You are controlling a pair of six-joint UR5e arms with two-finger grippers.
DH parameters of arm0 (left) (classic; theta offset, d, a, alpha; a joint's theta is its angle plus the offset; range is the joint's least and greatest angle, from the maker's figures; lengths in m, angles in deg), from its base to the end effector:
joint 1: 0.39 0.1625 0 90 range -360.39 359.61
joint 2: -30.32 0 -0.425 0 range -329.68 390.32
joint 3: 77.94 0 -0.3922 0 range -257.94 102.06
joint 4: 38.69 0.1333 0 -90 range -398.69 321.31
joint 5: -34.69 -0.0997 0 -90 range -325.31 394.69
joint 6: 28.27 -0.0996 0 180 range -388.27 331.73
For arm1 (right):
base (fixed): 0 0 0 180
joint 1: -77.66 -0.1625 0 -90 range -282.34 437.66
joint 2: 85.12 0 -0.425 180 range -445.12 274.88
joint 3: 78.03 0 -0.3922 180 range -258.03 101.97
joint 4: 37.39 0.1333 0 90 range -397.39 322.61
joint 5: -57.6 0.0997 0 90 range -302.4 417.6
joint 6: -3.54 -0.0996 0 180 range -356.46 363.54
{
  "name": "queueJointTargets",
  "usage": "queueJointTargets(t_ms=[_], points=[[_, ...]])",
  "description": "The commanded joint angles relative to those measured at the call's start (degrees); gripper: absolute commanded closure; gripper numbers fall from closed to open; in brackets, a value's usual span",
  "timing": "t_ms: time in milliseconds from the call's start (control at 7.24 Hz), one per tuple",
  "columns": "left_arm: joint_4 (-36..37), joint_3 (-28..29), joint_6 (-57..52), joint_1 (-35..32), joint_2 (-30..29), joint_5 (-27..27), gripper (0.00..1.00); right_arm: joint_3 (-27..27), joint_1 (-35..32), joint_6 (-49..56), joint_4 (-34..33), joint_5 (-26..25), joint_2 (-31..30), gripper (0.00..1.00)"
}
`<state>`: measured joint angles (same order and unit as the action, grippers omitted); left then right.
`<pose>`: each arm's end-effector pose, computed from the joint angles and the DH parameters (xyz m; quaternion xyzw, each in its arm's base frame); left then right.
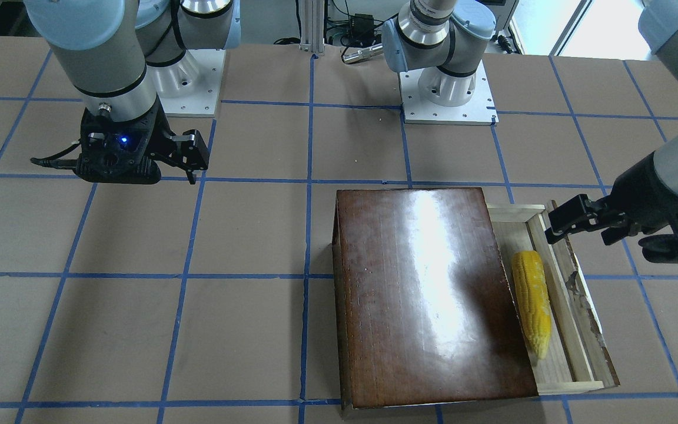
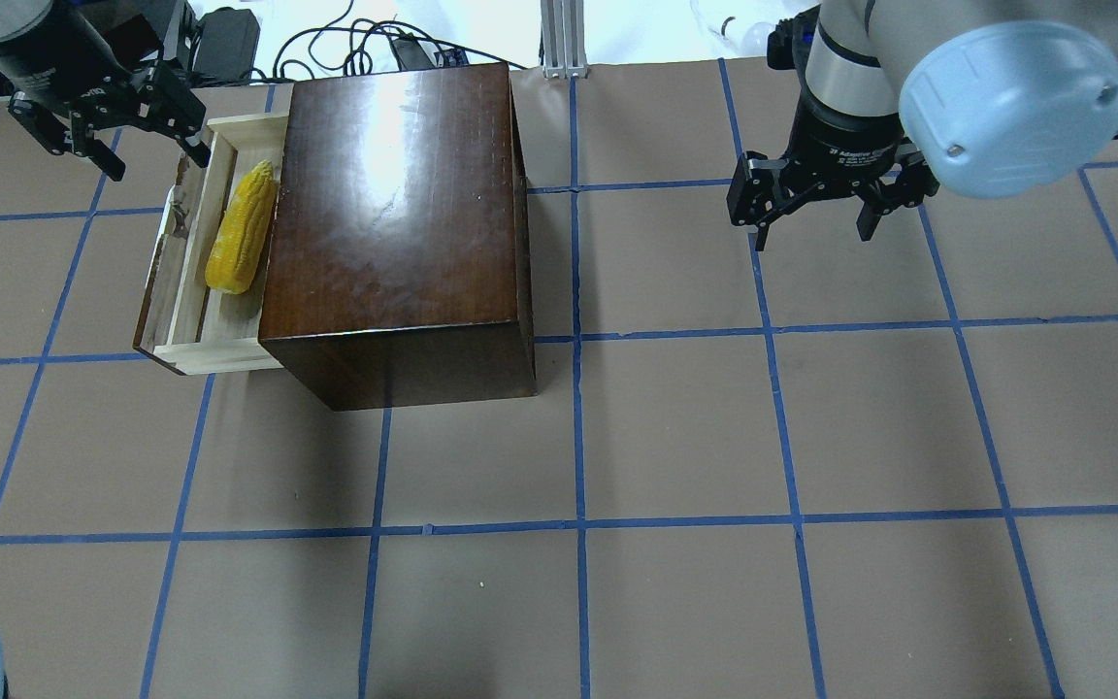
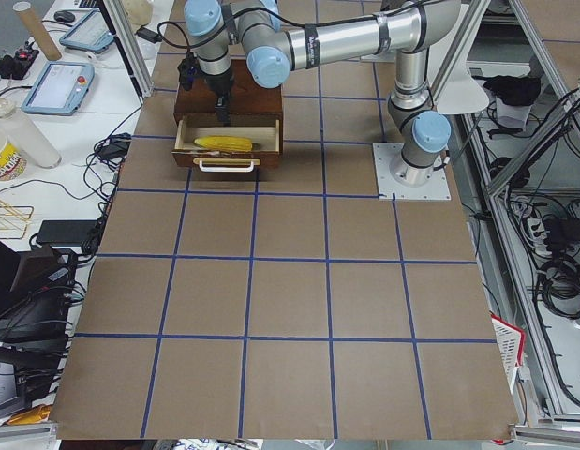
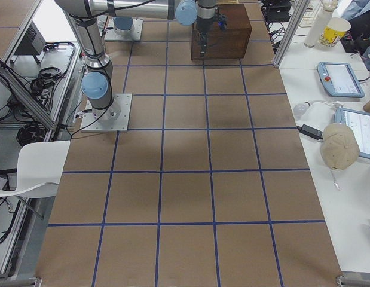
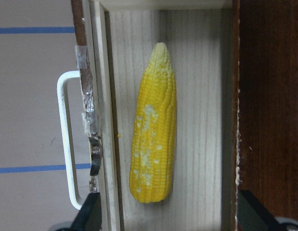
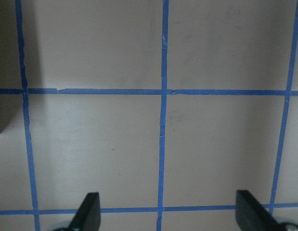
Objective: Open drawer and put corn inside
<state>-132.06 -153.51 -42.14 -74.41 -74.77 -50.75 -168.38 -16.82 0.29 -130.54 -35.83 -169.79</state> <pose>0.0281 -0.6112 0.4623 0.0198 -0.9984 -0.0237 0.0475 0.1680 -0.5134 0.4431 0.0114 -0.9992 -0.0200 0.0313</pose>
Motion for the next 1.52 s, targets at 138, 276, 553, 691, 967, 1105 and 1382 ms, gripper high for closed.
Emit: queueJointTargets(t_ms=[138,276,553,691,967,1105,1382], points=[[-3.0,0.1,5.0,-4.3,4.3,-1.1,0.00,0.0,0.0,0.0,0.1,0.1,0.0,0.00],[-2.5,0.1,10.7,-7.2,4.1,-1.3,0.00,0.0,0.0,0.0,0.1,0.1,-0.1,0.00],[-2.5,-1.1,13.3,-9.0,3.3,-1.2,0.00,0.0,0.0,0.0,0.0,0.2,0.0,0.00],[-2.5,-2.6,13.1,-10.4,4.8,-1.2,0.00,0.0,0.0,0.0,0.0,0.2,0.0,0.00],[-2.2,-4.9,13.5,-14.6,4.8,-5.6,0.00,0.0,0.0,0.0,0.1,0.2,0.0,0.00],[-2.2,-5.5,14.0,-15.4,4.9,-5.6,0.00,0.0,0.0,0.0,0.1,0.2,0.0,0.00],[-2.1,-5.7,15.0,-15.5,5.6,-4.9,0.00,0.0,0.0,0.0,0.0,0.2,0.0,0.00]])
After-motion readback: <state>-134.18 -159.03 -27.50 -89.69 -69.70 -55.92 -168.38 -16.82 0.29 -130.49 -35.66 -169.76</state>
